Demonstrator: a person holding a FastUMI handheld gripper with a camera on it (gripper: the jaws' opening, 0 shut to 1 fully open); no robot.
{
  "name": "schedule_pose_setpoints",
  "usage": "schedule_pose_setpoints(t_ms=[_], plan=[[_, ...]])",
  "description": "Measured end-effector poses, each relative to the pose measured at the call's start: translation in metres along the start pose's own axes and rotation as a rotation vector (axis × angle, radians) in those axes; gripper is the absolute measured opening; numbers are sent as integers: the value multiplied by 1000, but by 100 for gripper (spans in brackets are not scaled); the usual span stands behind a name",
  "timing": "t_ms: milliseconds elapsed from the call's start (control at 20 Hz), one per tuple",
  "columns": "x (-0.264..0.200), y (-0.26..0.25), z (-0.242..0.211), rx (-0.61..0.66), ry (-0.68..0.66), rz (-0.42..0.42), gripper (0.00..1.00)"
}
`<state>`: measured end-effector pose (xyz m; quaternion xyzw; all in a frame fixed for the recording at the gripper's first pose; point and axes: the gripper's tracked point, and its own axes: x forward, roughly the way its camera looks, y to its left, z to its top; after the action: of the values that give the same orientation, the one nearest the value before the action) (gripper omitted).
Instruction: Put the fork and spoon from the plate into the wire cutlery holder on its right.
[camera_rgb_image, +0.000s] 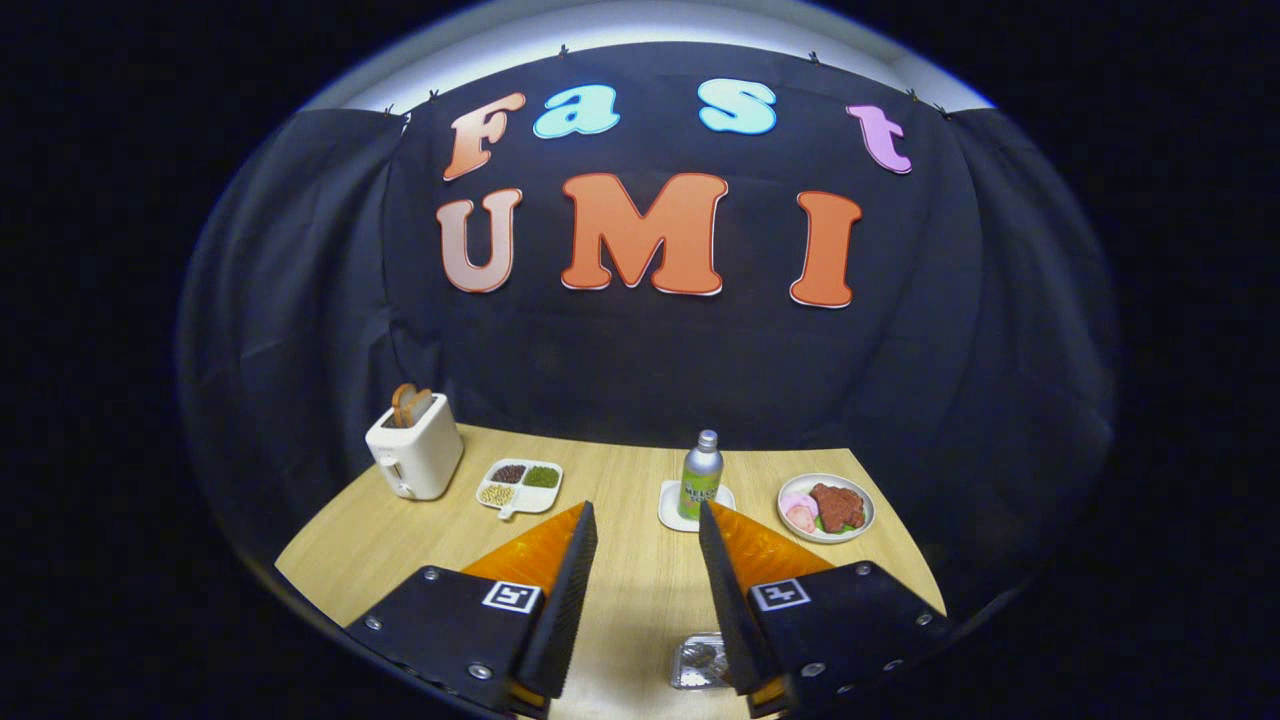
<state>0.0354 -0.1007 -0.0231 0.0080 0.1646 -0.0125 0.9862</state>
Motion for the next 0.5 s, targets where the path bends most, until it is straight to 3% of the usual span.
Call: schedule_pose_setpoints(t_ms=[150, 500], plan=[[-8, 0, 37, 20, -135, -38, 79], [-38, -2, 100, -40, -364, -67, 95]])
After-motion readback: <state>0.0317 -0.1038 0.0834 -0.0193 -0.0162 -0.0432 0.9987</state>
